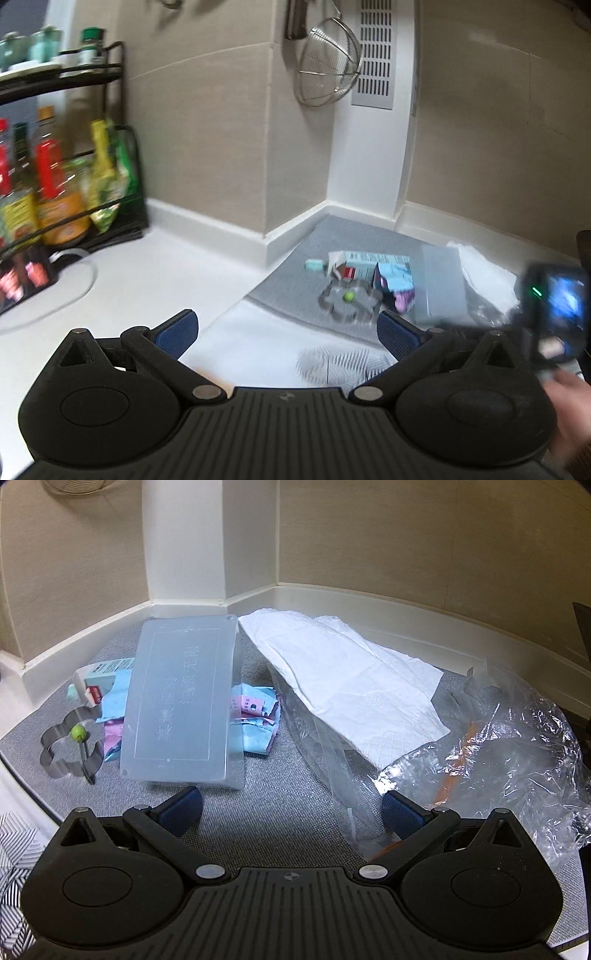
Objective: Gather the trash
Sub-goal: 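Grasp the metal cookie cutter with the left tool while the right tool grasps the clear box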
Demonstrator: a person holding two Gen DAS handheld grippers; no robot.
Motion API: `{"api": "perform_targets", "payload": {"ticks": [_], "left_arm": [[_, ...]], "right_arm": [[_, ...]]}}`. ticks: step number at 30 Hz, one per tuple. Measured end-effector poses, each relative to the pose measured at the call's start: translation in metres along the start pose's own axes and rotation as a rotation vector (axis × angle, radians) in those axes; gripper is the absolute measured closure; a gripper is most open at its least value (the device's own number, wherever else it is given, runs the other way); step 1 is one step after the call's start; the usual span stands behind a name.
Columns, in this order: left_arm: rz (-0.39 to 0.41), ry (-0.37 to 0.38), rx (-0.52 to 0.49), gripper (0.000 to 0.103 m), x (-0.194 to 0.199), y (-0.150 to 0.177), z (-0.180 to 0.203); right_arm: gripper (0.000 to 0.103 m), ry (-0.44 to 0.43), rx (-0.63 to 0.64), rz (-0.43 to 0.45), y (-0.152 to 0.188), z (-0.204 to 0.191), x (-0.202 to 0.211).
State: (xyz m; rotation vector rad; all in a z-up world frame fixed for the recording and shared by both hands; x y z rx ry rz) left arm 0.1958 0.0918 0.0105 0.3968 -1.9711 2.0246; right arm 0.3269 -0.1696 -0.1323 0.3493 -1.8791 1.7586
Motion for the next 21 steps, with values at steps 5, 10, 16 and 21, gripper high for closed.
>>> {"api": "perform_targets", "payload": {"ticks": [5, 10, 16, 21], "left_arm": [[-0.021, -0.031, 0.051, 0.0, 0.048, 0.017, -0.004], [0.014, -0.054, 0.041, 0.0, 0.09, 0.026, -0.006], [0.038, -0.028, 0.062, 0.0, 0.115, 0.025, -0.004], [0.05, -0.008, 0.083, 0.0, 0.127, 0.024, -0.001]], "right_arm": [[0.0, -0.015, 0.012, -0.015, 0.005, 0.004, 0.012], [0.0, 0.001, -0.006, -0.07, 0.013, 0.016, 0.041], [0.0, -0.008, 0.018, 0.11, 0.01, 0.029, 0.116], [0.0, -0.091, 0.038, 0.189, -0.002, 0.035, 0.173]]}}
Point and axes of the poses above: each gripper's, at about its wrist camera, not at the fingertips, and x roughly against the way its jaws point, z to its right, y to its underside, the point moved 5 cm from there along -x, roughly the way its jaws point, and after that the axes turned 6 degrees about z, right-handed, at the moved point
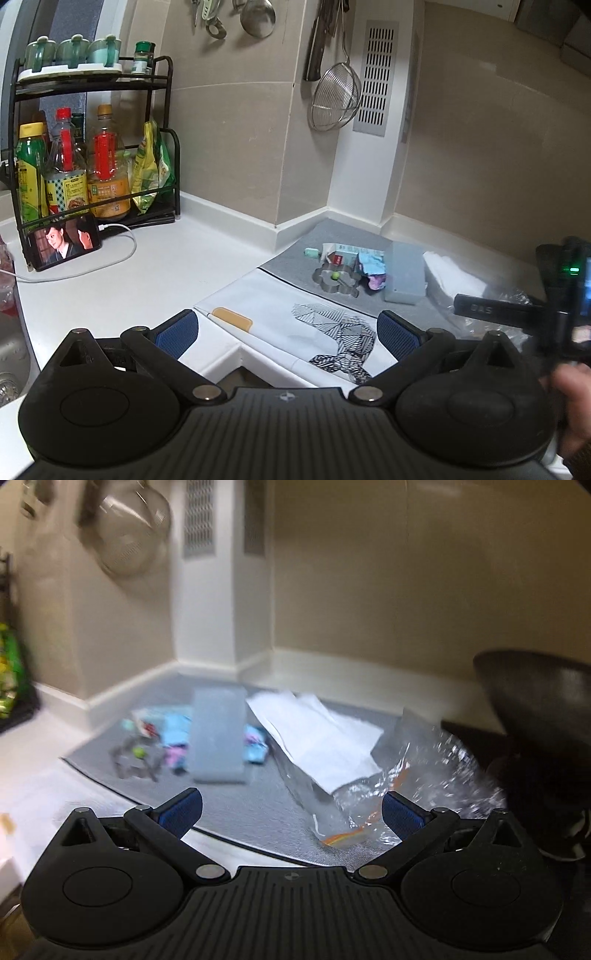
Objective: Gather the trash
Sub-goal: 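Grasp the metal cookie cutter with the left tool while the right tool grasps the clear box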
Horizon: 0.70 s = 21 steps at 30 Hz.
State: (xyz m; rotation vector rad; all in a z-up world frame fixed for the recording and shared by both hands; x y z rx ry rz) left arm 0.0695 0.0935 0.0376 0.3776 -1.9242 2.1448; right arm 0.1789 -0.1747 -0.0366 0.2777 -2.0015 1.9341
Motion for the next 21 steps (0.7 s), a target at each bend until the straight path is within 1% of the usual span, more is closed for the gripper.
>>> {"api": "perform_targets", "payload": {"ticks": [4, 6, 8, 9, 12, 14, 18, 21], "left_arm": [[0.018, 0.021, 0.012, 0.0, 0.009, -0.001, -0.001], [0.016, 0.025, 0.016, 0.0, 0.008, -0.001, -0.001], [-0.006, 0.02, 0.01, 0.0, -0.001, -0.002, -0.002], [-0.015, 0.019, 0.005, 0.0, -0.006, -0.002, -0.002], [-0.039, 0.014, -0.013, 0.0, -0.027, -0.004, -0.003], [-0.063, 0.021, -0.015, 0.0, -0.05, -0.006, -0.001], [-0.092, -0.001, -0.02, 0.0, -0.11, -0.012, 0.004], [-0.148, -0.027, 0.007, 0.0, -0.163, -0.015, 0.005]], "right_arm": [[0.0, -0.023, -0.045, 0.093, -0.011, 0.014, 0.052], [0.0, -0.055, -0.092, 0.154, -0.012, 0.021, 0.074], [0.0, -0.065, -0.143, 0.202, -0.008, 0.026, 0.089], [0.0, -0.064, -0.152, 0.199, -0.005, 0.027, 0.088], [0.0, -0.105, -0.135, 0.157, 0.003, 0.02, 0.071], [0.0, -0.12, -0.112, 0.142, 0.007, 0.013, 0.057], [0.0, -0.164, -0.057, 0.122, 0.01, -0.005, 0.019], [0.0, -0.166, -0.01, 0.112, 0.01, -0.022, -0.017]]}}
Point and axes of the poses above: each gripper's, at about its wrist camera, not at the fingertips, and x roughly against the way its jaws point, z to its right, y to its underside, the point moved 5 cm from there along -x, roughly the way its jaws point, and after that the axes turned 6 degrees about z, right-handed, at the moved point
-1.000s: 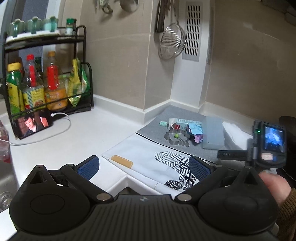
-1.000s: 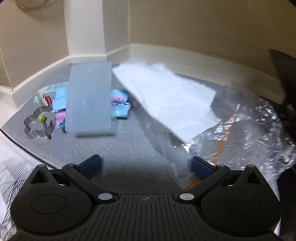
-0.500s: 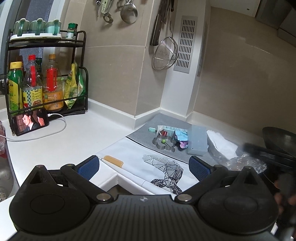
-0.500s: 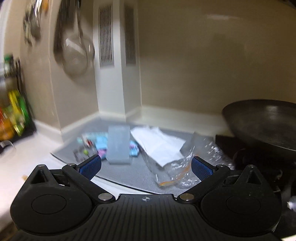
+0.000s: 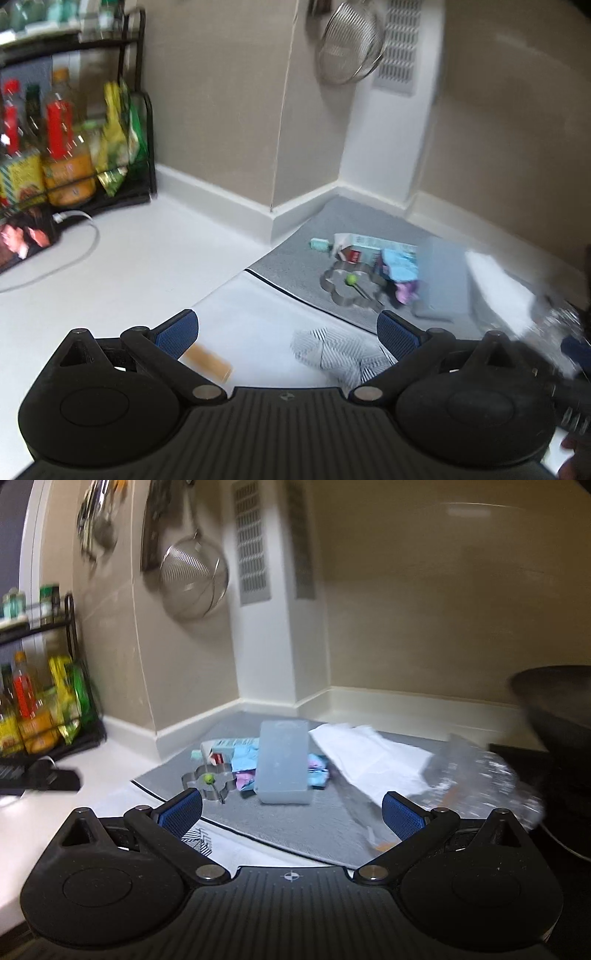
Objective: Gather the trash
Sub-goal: 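Grasp the metal cookie cutter with the left tool while the right tool grasps the clear box, then carry the cookie cutter and clear box down over the trash bin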
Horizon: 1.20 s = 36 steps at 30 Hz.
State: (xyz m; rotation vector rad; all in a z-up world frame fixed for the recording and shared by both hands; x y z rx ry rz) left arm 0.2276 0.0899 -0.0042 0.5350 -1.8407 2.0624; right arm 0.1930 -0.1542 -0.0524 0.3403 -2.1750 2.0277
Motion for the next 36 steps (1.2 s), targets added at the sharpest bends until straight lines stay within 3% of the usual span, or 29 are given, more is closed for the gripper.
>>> {"api": "perform_targets", "payload": {"ticks": [8, 15, 16, 17, 19, 21, 22, 23, 25, 28, 36], "left_arm": [[-0.124, -0.002, -0.014, 0.0, -0.113, -0.012, 0.014], [-0.186, -0.01, -0.037, 0.0, -0.168, -0.009, 0.024], [-0.195, -0.013, -0.044, 0.0, -0.172, -0.009, 0.025], [-0.2, -0.018, -0.049, 0.0, -0.175, -0.009, 0.026], [-0.193, -0.015, -0.06, 0.012, -0.178, -0.01, 0.03], [-0.221, 0.003, -0.069, 0.049, -0.181, -0.009, 0.035], [-0.228, 0.009, -0.067, 0.061, -0.181, -0.008, 0.037], [-0.233, 0.022, -0.069, 0.091, -0.181, -0.008, 0.04], [-0.262, 0.035, -0.052, 0.097, -0.178, -0.008, 0.041], [-0.299, 0.058, -0.005, 0.099, -0.168, -0.007, 0.04], [-0.209, 0.086, -0.026, 0.099, -0.089, 0.002, 0.028]], "right_arm": [[0.0, 0.013, -0.003, -0.122, 0.009, -0.01, -0.101], [0.0, 0.043, -0.054, -0.187, 0.014, -0.005, -0.142], [0.002, 0.023, -0.055, -0.189, 0.014, -0.006, -0.144], [0.012, 0.005, -0.062, -0.184, 0.015, -0.006, -0.144], [0.037, -0.018, -0.094, -0.186, 0.017, -0.002, -0.144], [0.038, -0.025, -0.125, -0.171, 0.017, 0.001, -0.14], [0.038, -0.031, -0.128, -0.168, 0.017, 0.002, -0.137], [0.039, -0.035, -0.127, -0.164, 0.017, 0.002, -0.133], [0.039, -0.046, -0.125, -0.147, 0.015, 0.001, -0.122], [0.039, -0.07, -0.131, -0.111, 0.009, 0.0, -0.102], [0.039, -0.086, -0.13, -0.065, 0.008, 0.002, -0.042]]}}
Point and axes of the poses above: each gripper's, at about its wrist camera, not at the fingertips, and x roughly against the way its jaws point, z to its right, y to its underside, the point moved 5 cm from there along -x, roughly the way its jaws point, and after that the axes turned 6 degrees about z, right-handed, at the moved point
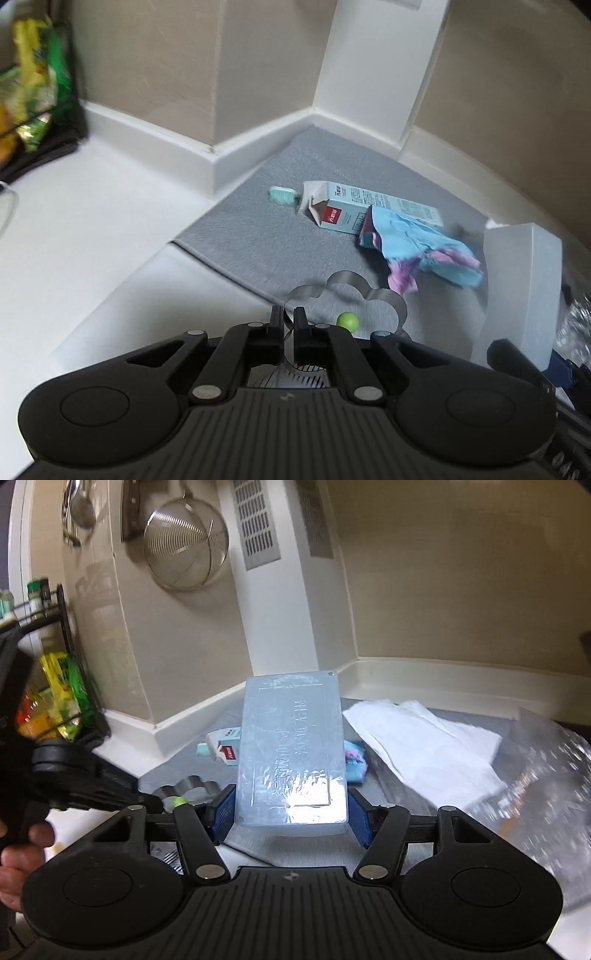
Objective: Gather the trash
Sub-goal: 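Carry the cookie cutter and clear box down over the trash bin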
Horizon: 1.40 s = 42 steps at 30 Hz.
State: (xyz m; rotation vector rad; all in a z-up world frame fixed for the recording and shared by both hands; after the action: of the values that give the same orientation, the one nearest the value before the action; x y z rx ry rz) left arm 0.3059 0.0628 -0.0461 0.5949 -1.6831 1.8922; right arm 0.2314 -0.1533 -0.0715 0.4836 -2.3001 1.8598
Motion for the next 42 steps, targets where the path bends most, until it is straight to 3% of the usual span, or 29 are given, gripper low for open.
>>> {"api": "perform_targets", "payload": {"ticks": [13, 25, 34, 42], "left_arm": [[0.129, 0.028, 0.071, 0.099, 0.126, 0.046, -0.035], [0.167, 0.037, 0.076, 0.099, 0.221, 0.119, -0.066], [0.11, 0.0, 0.043, 0.099, 0.245, 0.202, -0.079], [0.021, -0.042, 0.053, 0.099, 0.232, 0.26, -0.094]], "right_arm": [[0.039, -0.015, -0.044, 0.01, 0.017, -0.005, 0.07], [0.039, -0.183, 0.028, 0.007, 0.039, -0.051, 0.155], [0.039, -0.254, 0.1, -0.096, 0.085, -0.075, 0.187], [0.039, -0.251, 0.151, -0.211, 0.131, -0.073, 0.196]]}}
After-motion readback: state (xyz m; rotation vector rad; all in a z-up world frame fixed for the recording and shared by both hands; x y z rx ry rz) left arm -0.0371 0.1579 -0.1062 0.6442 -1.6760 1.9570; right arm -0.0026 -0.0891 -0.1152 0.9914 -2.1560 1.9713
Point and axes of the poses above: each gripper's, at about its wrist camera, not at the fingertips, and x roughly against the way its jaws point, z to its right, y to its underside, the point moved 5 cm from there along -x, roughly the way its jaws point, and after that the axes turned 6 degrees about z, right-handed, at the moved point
